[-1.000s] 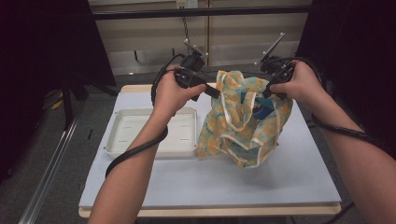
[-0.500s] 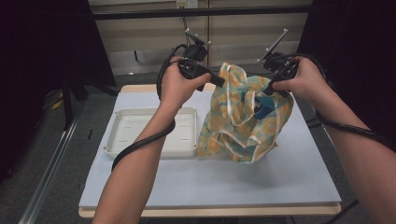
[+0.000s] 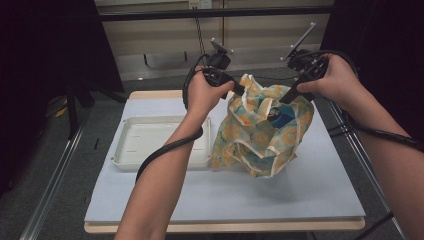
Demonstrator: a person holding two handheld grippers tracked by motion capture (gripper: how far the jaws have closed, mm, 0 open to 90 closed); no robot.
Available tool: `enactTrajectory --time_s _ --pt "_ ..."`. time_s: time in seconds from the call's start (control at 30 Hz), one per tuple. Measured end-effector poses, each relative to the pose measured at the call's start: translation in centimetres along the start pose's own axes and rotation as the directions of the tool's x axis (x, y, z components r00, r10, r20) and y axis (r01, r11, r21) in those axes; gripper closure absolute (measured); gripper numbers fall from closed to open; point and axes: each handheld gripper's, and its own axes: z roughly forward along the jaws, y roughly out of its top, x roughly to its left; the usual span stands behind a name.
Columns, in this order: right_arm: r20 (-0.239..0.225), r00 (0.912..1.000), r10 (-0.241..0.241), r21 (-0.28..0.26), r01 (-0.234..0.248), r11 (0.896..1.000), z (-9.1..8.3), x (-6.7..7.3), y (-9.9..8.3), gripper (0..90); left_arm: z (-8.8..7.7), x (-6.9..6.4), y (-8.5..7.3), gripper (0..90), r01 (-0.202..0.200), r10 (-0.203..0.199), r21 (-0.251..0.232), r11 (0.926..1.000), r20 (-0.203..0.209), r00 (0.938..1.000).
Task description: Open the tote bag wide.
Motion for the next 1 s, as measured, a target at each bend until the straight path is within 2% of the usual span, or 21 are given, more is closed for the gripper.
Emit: enactTrajectory --time_s 0.17,0.2,0.23,0.33,0.47,0.53,0.6,0.63,0.7,0.77,0.83,0.87,0.9,0.97,1.0 --pt "0.0 0.9999 -0.012 -0.013 0.012 1.0 -0.8 0.3 0.0 50.2 0.6 0.2 -0.1 90.0 0.011 -0.01 0.027 0.9996 -0.006 0.9999" --pt "-0.002 0.9998 -0.021 -0.018 0.021 1.0 -0.9 0.4 0.0 48.9 0.7 0.1 -0.1 90.0 0.028 -0.028 0.011 0.9995 -0.006 0.9996" --pt "-0.007 0.9997 -0.023 -0.021 0.023 1.0 -1.1 0.6 0.0 48.5 0.8 0.2 -0.1 90.0 0.019 -0.018 0.015 0.9997 -0.005 0.9998" --pt "-0.019 0.9978 -0.063 -0.015 0.063 0.998 -1.2 1.1 0.1 46.3 0.8 0.2 -0.1 90.0 0.019 -0.018 0.027 0.9995 -0.005 0.9998" --pt "-0.037 0.9951 -0.091 -0.02 0.091 0.996 -0.9 1.9 0.4 45.4 0.9 0.0 -0.1 90.0 0.024 -0.024 0.02 0.9995 -0.006 0.9997" --pt "-0.043 0.9926 -0.113 -0.015 0.113 0.993 -0.4 2.2 0.7 46.2 0.7 0.2 -0.1 90.0 0.004 -0.003 0.033 0.9995 -0.003 1.0" --pt "-0.042 0.9919 -0.12 -0.02 0.119 0.993 0.0 2.5 1.1 46.1 0.7 0.2 -0.2 90.0 0.013 -0.012 0.03 0.9995 -0.004 0.9999" --pt "-0.041 0.9906 -0.13 -0.024 0.129 0.991 0.3 2.6 1.3 46.2 0.6 0.3 -0.2 90.0 0.004 -0.004 0.026 0.9997 0.0 1.0" --pt "-0.046 0.9903 -0.131 -0.037 0.13 0.991 0.6 2.9 1.8 54.0 0.5 0.3 -0.3 90.0 0.007 -0.007 0.026 0.9996 -0.005 1.0" --pt "-0.07 0.989 -0.131 -0.042 0.128 0.991 1.0 3.1 2.2 62.3 0.6 0.2 -0.4 90.0 0.028 -0.028 0.008 0.9996 0.0 0.9996" --pt "-0.053 0.9914 -0.12 -0.031 0.118 0.993 1.2 3.1 2.4 70.4 0.5 0.3 -0.5 90.0 0.029 -0.029 0.009 0.9996 0.001 0.9996" --pt "-0.051 0.9935 -0.102 -0.034 0.1 0.994 1.1 3.0 2.4 77.1 0.5 0.4 -0.6 90.0 0.032 -0.032 0.01 0.9995 0.001 0.9995" --pt "-0.054 0.9946 -0.089 -0.038 0.087 0.996 0.9 2.8 2.3 81.8 0.4 0.5 -0.6 90.0 0.017 -0.017 0.022 0.9996 -0.001 0.9998" --pt "-0.063 0.9961 -0.062 -0.054 0.058 0.997 0.4 2.2 2.1 85.3 0.3 0.7 -0.7 90.0 0.017 -0.017 0.023 0.9996 -0.002 0.9999" --pt "-0.075 0.9965 -0.038 -0.059 0.033 0.998 0.2 2.0 1.9 87.2 0.4 0.6 -0.8 90.0 0.04 -0.04 0.003 0.9992 0.002 0.9992"
